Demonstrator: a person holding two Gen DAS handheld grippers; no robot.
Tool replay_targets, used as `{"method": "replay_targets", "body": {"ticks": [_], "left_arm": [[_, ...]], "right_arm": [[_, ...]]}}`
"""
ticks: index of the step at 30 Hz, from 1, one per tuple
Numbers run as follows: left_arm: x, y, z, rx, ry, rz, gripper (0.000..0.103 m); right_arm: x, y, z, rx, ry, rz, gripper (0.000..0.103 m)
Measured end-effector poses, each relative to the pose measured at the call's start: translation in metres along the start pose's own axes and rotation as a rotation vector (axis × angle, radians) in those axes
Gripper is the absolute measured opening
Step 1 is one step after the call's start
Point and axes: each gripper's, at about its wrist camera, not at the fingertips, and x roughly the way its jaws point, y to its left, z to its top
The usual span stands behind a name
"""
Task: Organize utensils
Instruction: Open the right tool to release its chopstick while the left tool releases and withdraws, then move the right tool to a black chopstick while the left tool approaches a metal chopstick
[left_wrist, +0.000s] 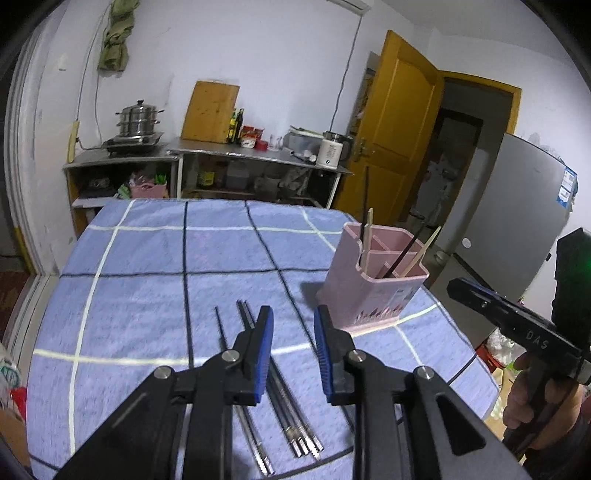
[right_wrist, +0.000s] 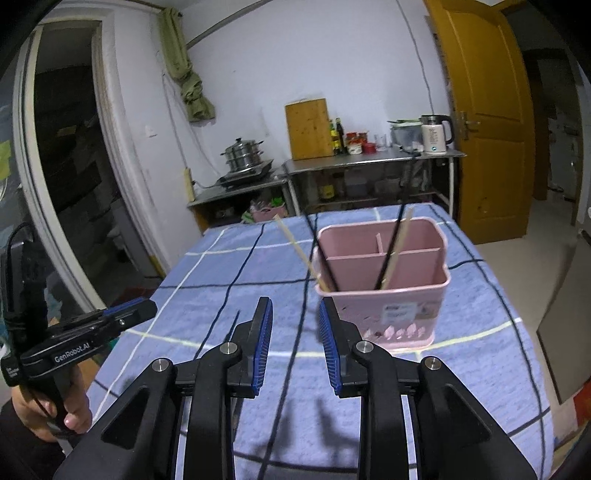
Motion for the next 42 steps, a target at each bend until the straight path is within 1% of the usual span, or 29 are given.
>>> {"method": "replay_targets", "body": {"ticks": [12, 17, 22, 24, 26, 28, 36, 40, 42], "left_arm": [[0.023, 0.026, -0.035, -0.051, 0.090, 0.050, 0.024], [0.043, 0.036, -0.045, -0.066, 0.132, 0.075, 0.024], [0.069, 0.047, -0.054, -0.086, 0.182, 0.096, 0.024], [0.079, 0.051, -0.056, -0.087, 0.197, 0.099, 0.024], [0.086, 0.053, -0.056, -0.087, 0.204, 0.095, 0.024], [0.094, 0.055, -0.054, -0.090, 0.213, 0.092, 0.024], [0.124, 0.062, -0.038, -0.119, 0.230, 0.043, 0.024], [0.129, 0.060, -0.039, -0.147, 0.244, -0.011, 0.024], [0.132, 0.058, -0.042, -0.149, 0.254, -0.009, 0.024]], "right_arm": [[0.031, 0.023, -0.025, -0.039, 0.088, 0.052, 0.027], [0.051, 0.028, -0.035, -0.042, 0.133, 0.069, 0.027], [0.077, 0.034, -0.050, -0.046, 0.197, 0.081, 0.027], [0.089, 0.035, -0.055, -0.050, 0.221, 0.087, 0.024], [0.103, 0.036, -0.059, -0.049, 0.249, 0.090, 0.020], [0.116, 0.036, -0.063, -0.045, 0.275, 0.092, 0.014], [0.154, 0.039, -0.073, -0.027, 0.338, 0.103, 0.013], [0.159, 0.038, -0.074, -0.020, 0.350, 0.107, 0.013], [0.160, 0.037, -0.075, -0.018, 0.352, 0.106, 0.013]]}}
